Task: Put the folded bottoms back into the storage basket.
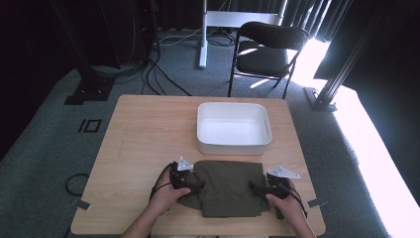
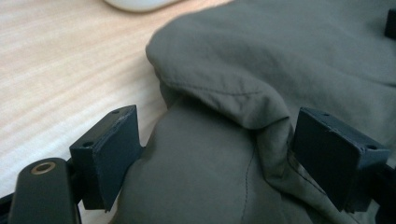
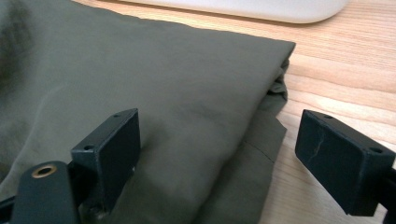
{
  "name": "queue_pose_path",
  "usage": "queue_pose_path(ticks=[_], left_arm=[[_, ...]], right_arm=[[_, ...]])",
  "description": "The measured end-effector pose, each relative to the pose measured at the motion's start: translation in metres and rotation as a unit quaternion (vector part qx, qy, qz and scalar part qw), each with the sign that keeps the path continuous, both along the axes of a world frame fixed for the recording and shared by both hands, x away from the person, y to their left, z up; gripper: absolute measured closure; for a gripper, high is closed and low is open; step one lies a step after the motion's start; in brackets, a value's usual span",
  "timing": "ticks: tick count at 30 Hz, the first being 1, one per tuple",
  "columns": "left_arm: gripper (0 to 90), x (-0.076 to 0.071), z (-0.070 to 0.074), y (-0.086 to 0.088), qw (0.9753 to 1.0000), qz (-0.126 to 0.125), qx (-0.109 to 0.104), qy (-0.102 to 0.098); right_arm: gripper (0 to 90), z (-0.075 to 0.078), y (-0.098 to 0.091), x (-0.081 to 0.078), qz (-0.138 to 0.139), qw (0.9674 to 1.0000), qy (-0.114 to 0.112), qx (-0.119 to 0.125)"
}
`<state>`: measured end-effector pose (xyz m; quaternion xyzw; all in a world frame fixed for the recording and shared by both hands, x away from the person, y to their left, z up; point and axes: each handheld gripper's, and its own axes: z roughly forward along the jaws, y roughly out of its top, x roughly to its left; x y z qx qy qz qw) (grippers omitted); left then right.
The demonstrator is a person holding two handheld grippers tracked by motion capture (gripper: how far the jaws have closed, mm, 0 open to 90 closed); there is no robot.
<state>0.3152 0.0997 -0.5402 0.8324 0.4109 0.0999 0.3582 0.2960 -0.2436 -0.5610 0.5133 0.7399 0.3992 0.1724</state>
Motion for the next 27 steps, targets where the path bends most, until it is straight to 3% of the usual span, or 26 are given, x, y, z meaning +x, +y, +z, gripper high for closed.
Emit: queue_pose_path(ticks=[8,12,14,15,20,23,25,27], left_arm=[[15.6,-0.003,-0.009,-0.007,1.0,-0.002,0.001,-0.003],[13.1,-0.004,-0.014,-0.01,0.9995,0.008,0.006,-0.03],[11.8,-0.004,-0.014,-0.01,0.9995,0.008,0.006,-0.03],[10.7,-0.006,-0.017,-0.011,0.999,0.006,0.005,-0.045],[10.8,-0.007,-0.017,-0.015,0.9986,0.007,0.015,-0.05],[17.4,-0.008,-0.017,-0.016,0.9984,-0.014,0.009,-0.054],[26.9,-0.009,-0.016,-0.018,0.9983,-0.021,0.007,-0.054],[43.0,-0.009,-0.015,-0.018,0.9981,-0.033,-0.004,-0.051]], right_arm=[[13.5,-0.002,0.005,0.002,-0.001,1.0,0.005,-0.009],[13.6,-0.003,0.009,0.002,0.005,0.9997,0.002,-0.025],[13.6,-0.002,0.009,0.002,0.008,0.9996,0.003,-0.028],[13.6,-0.003,0.011,0.002,0.01,0.9993,0.001,-0.036],[14.5,-0.003,0.013,0.002,0.011,0.9991,-0.001,-0.042],[24.1,-0.002,0.015,0.0,0.024,0.9988,-0.007,-0.043],[35.4,-0.002,0.017,-0.001,0.039,0.9981,-0.013,-0.047],[50.5,0.0,0.02,-0.002,0.057,0.9975,-0.012,-0.04]])
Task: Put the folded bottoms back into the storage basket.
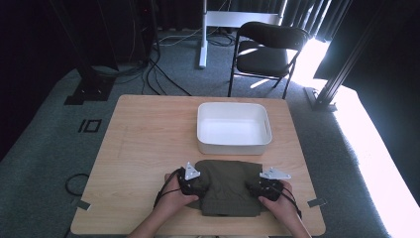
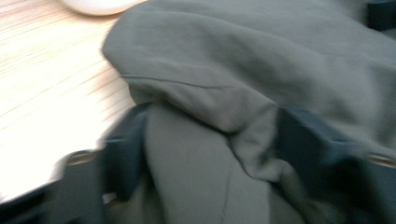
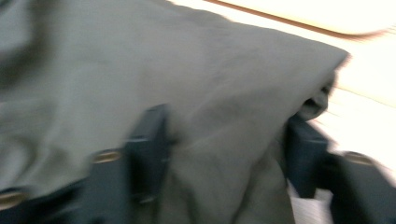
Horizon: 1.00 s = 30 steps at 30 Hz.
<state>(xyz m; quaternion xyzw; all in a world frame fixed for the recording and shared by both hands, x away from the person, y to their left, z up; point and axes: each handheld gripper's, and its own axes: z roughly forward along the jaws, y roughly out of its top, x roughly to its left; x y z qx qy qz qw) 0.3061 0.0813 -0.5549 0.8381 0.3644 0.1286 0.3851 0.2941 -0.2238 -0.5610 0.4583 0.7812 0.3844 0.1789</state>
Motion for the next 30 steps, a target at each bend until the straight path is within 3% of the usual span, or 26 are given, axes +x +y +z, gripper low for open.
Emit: queue_pose_path(ticks=[3,5,6,9,10,13,19,25,29,30], left_arm=[[56.8,0.002,-0.001,-0.001,0.9998,-0.011,-0.015,0.002],[65.4,0.002,-0.001,-0.001,0.9996,-0.018,-0.02,0.006],[69.5,0.001,-0.001,-0.002,0.9994,-0.025,-0.022,0.003],[75.2,0.002,0.0,-0.001,0.9993,-0.028,-0.023,0.002],[75.6,0.003,0.0,-0.001,0.9992,-0.031,-0.023,0.002],[76.7,0.002,0.002,0.0,0.9991,-0.038,-0.02,0.001],[77.8,0.001,0.012,0.003,0.998,-0.048,-0.041,0.01],[78.3,-0.004,0.028,0.004,0.9965,-0.055,-0.064,-0.003],[78.5,-0.006,0.033,0.004,0.996,-0.057,-0.068,-0.007],[78.6,-0.007,0.043,0.006,0.995,-0.058,-0.08,-0.014]], right_arm=[[66.9,0.003,0.005,0.0,0.014,0.9998,0.012,0.005],[68.0,0.003,0.007,0.0,0.017,0.9998,0.012,0.002],[75.1,0.005,0.011,-0.001,0.021,0.9997,0.013,-0.009],[77.8,0.007,0.013,-0.002,0.02,0.9996,0.015,-0.016],[78.9,0.009,0.012,-0.001,0.016,0.9995,0.025,-0.01],[79.5,0.01,0.011,0.0,0.016,0.9995,0.027,-0.003],[80.3,0.022,0.005,-0.006,0.022,0.9989,0.029,0.03],[80.5,0.044,-0.002,-0.016,0.031,0.9976,0.014,0.061],[80.6,0.053,-0.004,-0.019,0.033,0.9973,0.004,0.065],[80.6,0.061,-0.007,-0.021,0.036,0.9966,-0.003,0.074]])
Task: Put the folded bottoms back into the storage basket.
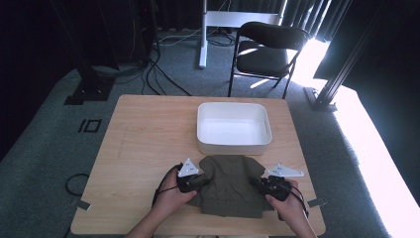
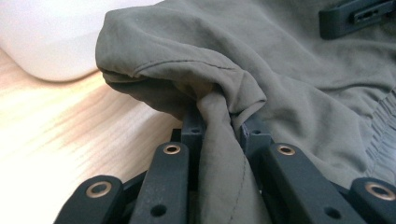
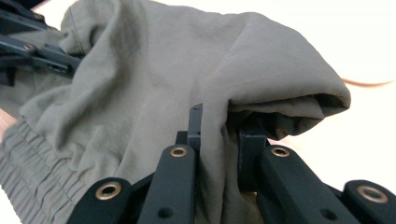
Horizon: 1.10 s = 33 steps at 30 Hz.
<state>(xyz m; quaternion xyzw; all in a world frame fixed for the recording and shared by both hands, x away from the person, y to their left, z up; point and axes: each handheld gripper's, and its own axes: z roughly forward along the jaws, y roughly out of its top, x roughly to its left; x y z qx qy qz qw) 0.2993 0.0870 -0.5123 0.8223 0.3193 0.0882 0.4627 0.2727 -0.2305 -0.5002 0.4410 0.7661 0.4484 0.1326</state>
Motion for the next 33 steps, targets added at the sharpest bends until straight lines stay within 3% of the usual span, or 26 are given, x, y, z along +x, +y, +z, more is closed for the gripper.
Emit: queue_pose_path(ticks=[5,17,25,33], left_arm=[[78.6,0.001,0.014,0.001,0.9998,-0.002,-0.014,-0.012],[78.7,0.013,0.046,0.002,0.999,0.001,-0.022,-0.038],[78.7,0.028,0.065,0.0,0.998,0.008,-0.029,-0.056],[78.6,0.044,0.079,0.0,0.9978,0.01,-0.036,-0.054]], right_arm=[[80.6,0.013,-0.003,-0.001,0.002,0.9999,-0.013,0.012],[80.8,0.05,-0.005,0.008,0.002,0.9988,-0.04,0.029],[80.8,0.071,-0.006,0.026,-0.008,0.9977,-0.057,0.035],[80.8,0.085,-0.006,0.041,-0.014,0.9967,-0.063,0.049]])
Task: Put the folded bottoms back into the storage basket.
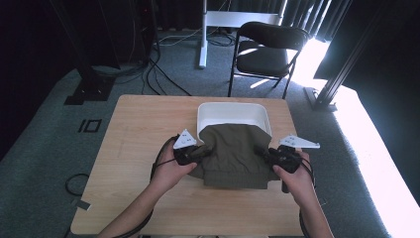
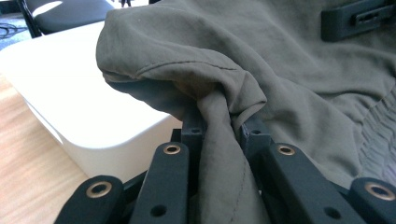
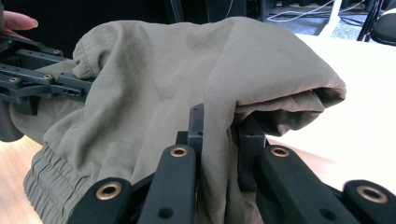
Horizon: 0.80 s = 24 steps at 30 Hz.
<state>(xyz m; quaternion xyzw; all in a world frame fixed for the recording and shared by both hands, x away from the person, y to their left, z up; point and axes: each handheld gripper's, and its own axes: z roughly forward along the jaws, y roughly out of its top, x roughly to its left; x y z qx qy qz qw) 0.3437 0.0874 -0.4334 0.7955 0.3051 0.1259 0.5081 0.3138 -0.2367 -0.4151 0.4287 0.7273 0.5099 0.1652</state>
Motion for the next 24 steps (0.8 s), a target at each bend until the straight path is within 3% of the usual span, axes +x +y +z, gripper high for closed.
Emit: queue_pose_path(ticks=[12,16,20,22,24], left_arm=[[78.7,0.026,0.022,-0.003,0.9999,0.007,-0.006,-0.009],[78.7,0.036,0.027,-0.006,0.9999,0.008,0.001,-0.011],[78.7,0.042,0.029,-0.007,0.9999,0.009,-0.001,-0.013],[78.7,0.054,0.028,-0.009,0.9998,0.013,-0.012,-0.008],[78.7,0.061,0.027,-0.01,0.9998,0.016,-0.009,-0.005]], right_arm=[[80.8,0.023,-0.001,0.03,-0.01,0.9999,-0.002,0.008],[80.8,0.027,-0.002,0.041,-0.015,0.9998,0.003,0.013],[80.8,0.031,-0.002,0.048,-0.02,0.9997,0.003,0.012],[80.8,0.034,-0.004,0.058,-0.025,0.9996,0.001,0.014],[80.8,0.034,-0.005,0.067,-0.029,0.9994,0.007,0.014]])
